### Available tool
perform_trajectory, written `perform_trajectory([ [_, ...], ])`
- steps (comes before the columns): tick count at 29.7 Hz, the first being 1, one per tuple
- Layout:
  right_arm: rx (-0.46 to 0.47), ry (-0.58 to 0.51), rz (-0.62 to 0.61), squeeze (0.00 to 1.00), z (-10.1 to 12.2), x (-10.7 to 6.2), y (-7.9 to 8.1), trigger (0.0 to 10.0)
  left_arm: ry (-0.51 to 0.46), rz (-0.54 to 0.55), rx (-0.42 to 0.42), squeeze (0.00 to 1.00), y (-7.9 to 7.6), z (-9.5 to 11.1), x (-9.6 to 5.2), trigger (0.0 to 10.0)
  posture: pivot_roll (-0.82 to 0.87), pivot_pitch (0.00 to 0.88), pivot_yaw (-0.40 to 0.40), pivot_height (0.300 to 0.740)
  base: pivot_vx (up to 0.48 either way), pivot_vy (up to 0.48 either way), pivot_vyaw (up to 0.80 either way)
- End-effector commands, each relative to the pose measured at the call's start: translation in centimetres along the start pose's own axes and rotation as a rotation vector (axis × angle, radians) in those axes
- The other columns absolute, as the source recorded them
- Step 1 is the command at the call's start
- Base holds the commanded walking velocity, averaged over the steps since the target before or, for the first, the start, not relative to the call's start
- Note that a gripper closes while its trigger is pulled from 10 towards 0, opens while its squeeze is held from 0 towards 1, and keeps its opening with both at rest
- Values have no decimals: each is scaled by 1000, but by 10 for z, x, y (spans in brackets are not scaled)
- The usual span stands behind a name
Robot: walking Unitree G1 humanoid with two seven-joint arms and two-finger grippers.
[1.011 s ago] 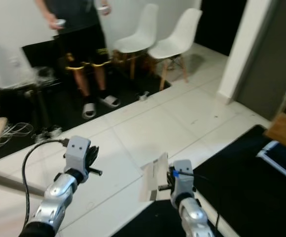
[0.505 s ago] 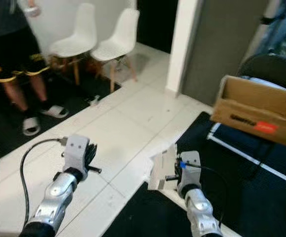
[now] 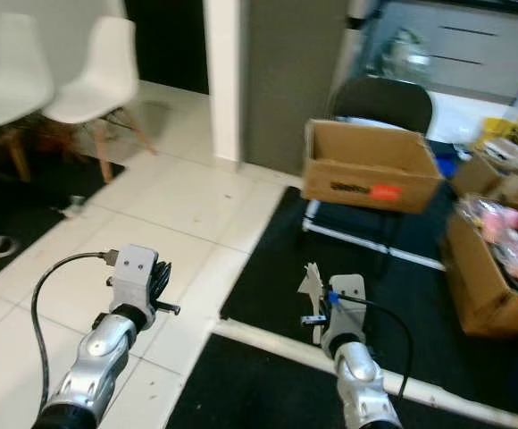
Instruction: Picking trash to rubbish bin
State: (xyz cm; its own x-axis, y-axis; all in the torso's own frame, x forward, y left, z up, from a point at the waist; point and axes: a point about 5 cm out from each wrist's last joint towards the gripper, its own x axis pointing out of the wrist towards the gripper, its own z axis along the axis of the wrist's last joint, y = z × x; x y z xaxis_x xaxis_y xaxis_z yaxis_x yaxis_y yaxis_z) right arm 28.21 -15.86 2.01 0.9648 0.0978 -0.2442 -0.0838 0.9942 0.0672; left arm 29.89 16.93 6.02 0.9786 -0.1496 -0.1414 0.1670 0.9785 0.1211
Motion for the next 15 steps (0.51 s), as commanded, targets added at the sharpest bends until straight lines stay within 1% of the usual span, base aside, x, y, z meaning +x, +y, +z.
perform_trajectory([
  [1,3,4,-21,0,0,0,-4,10000,9,-7,-6,0,-2,-1,-1,10000,21,54,5,740,0,0,-800],
  [6,4,2,-32,0,1,1,-7,10000,15,-3,-1,0,-2,-1,0,10000,20,52,2,740,0,0,-800],
  [10,6,3,-23,0,1,1,-7,10000,20,-25,12,0,-3,-1,1,10000,20,49,1,740,0,0,-800],
  [13,4,4,-26,0,1,2,-7,10000,5,-17,-17,0,-1,1,1,10000,18,44,1,740,0,0,-800],
  [15,5,3,-29,0,1,2,-7,10000,6,-13,-19,0,0,1,1,10000,18,43,1,740,0,0,-800],
])
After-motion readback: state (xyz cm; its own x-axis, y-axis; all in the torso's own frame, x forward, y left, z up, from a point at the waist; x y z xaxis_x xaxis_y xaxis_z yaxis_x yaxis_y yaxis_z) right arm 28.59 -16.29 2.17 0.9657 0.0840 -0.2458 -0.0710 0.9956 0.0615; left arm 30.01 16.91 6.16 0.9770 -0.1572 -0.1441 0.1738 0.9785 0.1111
